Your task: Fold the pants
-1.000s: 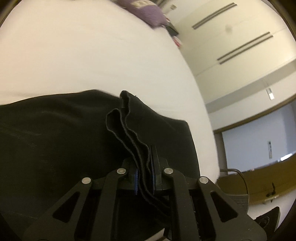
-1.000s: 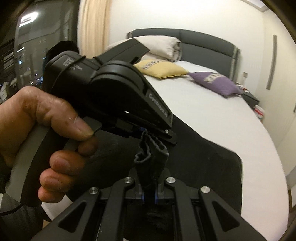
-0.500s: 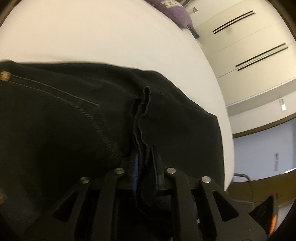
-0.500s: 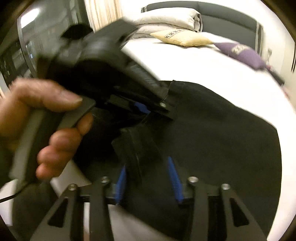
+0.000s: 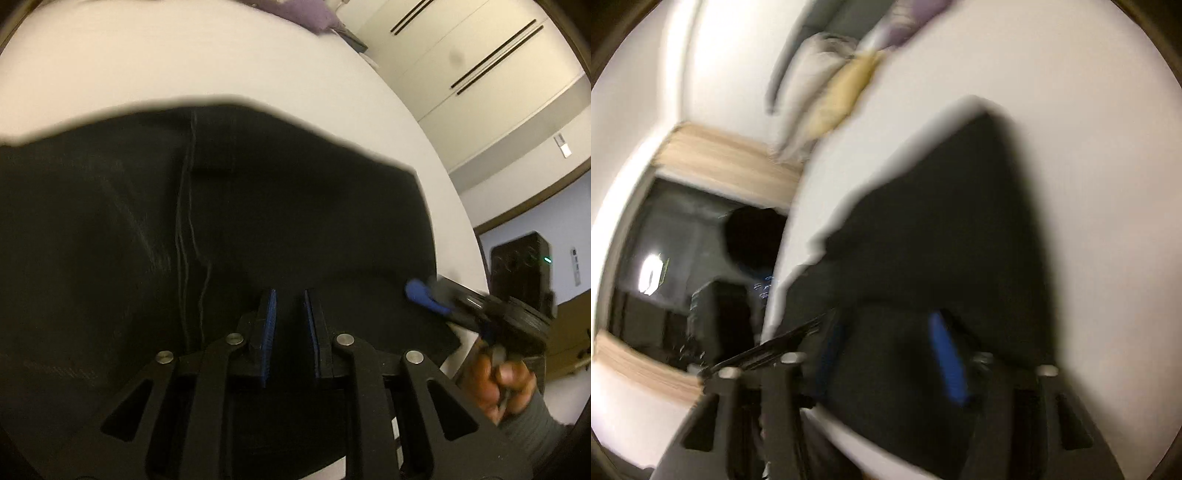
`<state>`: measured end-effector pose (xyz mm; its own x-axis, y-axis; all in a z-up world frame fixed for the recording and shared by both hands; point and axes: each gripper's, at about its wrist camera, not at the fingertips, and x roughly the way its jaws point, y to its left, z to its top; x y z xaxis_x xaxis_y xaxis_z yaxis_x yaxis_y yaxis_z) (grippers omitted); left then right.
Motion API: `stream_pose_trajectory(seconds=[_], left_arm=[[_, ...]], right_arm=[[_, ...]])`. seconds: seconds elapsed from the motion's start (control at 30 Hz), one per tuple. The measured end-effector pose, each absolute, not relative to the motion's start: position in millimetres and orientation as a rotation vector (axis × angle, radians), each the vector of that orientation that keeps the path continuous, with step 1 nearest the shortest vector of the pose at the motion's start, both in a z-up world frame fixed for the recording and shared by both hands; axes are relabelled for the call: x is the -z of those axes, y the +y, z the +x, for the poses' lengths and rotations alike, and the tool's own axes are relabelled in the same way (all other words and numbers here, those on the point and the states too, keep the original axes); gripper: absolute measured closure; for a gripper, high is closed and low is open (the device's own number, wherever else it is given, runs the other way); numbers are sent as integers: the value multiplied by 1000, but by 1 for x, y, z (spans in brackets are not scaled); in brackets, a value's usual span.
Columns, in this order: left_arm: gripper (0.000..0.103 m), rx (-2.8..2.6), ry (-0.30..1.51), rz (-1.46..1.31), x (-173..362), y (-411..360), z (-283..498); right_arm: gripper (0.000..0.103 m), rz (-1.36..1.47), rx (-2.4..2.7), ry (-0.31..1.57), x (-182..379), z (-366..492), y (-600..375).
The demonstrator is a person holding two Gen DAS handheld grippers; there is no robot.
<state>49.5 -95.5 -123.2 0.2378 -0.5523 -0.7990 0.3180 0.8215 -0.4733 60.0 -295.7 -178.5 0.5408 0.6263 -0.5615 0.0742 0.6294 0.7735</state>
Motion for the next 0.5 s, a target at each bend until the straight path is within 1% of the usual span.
stream_pose_trajectory(seconds=[0.03,0.1,0.17,0.23,0.33,0.4,0.47,0.5], left_arm=[[88,613,1157,-231,123,-92,41],[88,621,1154,-253,126,-86,30],[88,620,1147,-280,125,-82,24],[88,603,1133,-287,125,-84,25],[88,588,1125,-298,124,-63,15],[88,591,1122,-312,126,-55,15],[88,602,1121,-314,129,-55,18],[88,610,1120,-313,129,-54,16]], right_arm=[[89,854,-353,954,183,56,-314],[88,926,-311,931,184,47,-339],[83,914,-243,900,168,44,-356],[52,912,-269,820,144,53,-356],[33,906,-386,772,126,84,-338],[26,909,-453,814,138,104,-332],[27,901,-389,916,169,132,-334],[45,942,-352,952,188,140,-345]])
